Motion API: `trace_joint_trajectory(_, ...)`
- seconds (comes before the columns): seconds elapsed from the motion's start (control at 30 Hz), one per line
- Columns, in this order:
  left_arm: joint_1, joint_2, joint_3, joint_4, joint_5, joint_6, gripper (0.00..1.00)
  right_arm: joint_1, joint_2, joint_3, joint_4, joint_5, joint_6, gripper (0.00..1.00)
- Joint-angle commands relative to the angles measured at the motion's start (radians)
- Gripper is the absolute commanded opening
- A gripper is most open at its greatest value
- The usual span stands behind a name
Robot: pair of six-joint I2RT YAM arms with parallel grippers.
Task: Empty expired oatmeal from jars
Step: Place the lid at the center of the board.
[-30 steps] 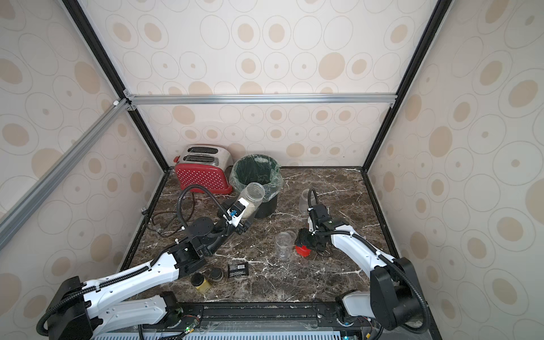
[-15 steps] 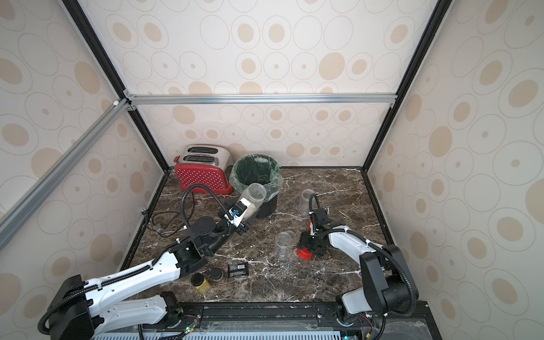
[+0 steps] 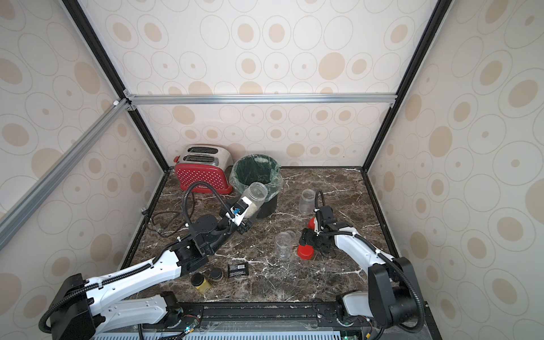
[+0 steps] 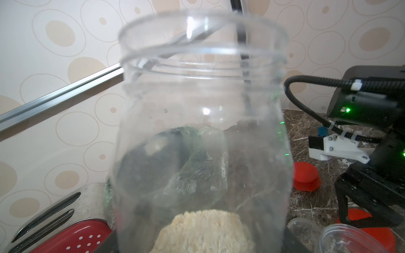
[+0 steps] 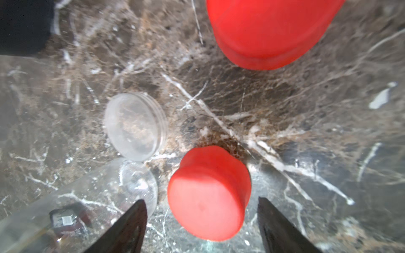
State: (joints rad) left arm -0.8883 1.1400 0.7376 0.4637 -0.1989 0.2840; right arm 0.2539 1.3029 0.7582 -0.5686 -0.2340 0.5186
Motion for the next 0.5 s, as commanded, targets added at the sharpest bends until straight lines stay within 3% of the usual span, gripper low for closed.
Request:
trace_joint_trajectory(0.0, -0.003, 0.017, 0.085, -0.037, 0.039, -0.026, 0.51, -0.003, -0.086, 0.081, -0.098, 0.004, -0.071, 0.82)
trace_joint_trajectory(0.13, 0.001, 0.035, 0.131, -0.076, 0.069, -0.051, 0.51, -0.002, -0.173, 0.162, -0.124, -0.061, -0.143, 0.82)
trace_joint_trajectory(0.3, 0.026, 0.067, 0.197, -0.123, 0.136, -0.1, 0.52, 0.002, -0.234, 0.248, -0.053, -0.248, -0.182, 0.81)
trace_joint_trajectory(0.47, 0.035, 0.105, 0.253, -0.165, 0.184, -0.119, 0.52, 0.072, -0.224, 0.34, -0.004, -0.292, -0.257, 0.82)
